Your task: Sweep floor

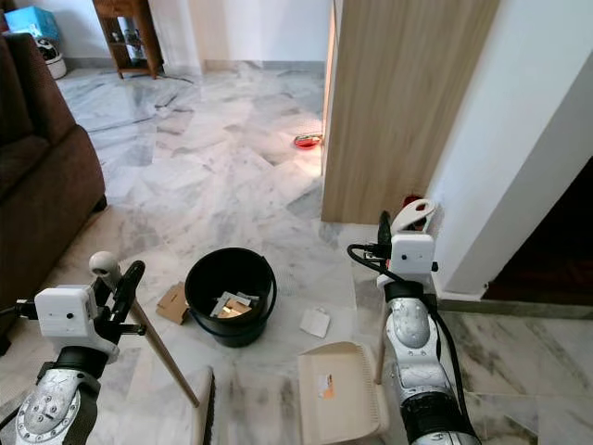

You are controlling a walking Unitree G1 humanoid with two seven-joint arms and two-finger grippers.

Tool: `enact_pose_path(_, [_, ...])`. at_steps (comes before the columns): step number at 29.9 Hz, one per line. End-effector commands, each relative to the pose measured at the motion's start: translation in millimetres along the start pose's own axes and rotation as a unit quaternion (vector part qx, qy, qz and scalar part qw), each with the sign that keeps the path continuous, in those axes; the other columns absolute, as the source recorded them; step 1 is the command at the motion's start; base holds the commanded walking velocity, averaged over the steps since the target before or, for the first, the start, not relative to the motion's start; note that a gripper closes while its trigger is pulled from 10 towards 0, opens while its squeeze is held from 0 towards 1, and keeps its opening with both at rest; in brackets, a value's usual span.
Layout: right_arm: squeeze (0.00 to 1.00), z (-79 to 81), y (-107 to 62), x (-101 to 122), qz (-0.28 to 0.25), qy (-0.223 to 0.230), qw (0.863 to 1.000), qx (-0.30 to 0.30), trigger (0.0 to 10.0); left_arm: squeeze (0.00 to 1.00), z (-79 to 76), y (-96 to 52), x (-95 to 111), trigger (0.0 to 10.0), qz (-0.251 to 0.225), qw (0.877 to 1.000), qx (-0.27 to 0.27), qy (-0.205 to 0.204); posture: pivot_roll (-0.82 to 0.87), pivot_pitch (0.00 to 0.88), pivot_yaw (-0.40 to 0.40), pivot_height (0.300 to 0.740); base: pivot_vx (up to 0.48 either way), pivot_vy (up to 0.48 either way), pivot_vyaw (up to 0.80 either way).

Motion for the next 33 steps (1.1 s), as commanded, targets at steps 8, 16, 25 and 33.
enact_pose_path(8, [0.0,3.3,6.9,12.1,-0.027,0.005,1.0,0.004,10.0,0.0,1.1,2.6,8.7,10.0,-0.017,1.0,-0.006,0.006,0.16,0.016,0.012,0.74,0.0,0.291,0.0])
enact_pose_path(16, [0.0,3.0,8.9,10.2,-0.017,0.011,1.0,0.002,10.0,0.0,1.0,3.3,9.2,10.0,-0.018,1.0,-0.007,0.005,0.16,0.028,0.014,0.74,0.0,0.291,-0.29])
enact_pose_path(25, [0.0,2.2,8.8,11.8,-0.024,0.003,1.0,0.001,10.0,0.0,0.7,3.6,9.5,10.0,-0.017,1.0,-0.005,0.005,0.16,0.041,0.013,0.74,0.0,0.374,-0.23])
enact_pose_path(33, [0.0,2.6,9.7,10.0,-0.017,0.009,1.0,0.0,10.0,0.0,1.4,3.3,10.0,10.0,-0.017,1.0,-0.003,0.006,0.16,0.047,0.013,0.74,0.0,0.414,0.0])
Point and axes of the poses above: a point about 5 cm out from each wrist's last joint towards the gripper, its own y axis pointing out of the wrist towards the gripper, its own x axis along the axis of the wrist's last joint, z = x × y, the point moved 3 cm from there along y, pointing out of the wrist towards the gripper, and after that the axes turned 5 degrees about y, right-handed, at the moved point
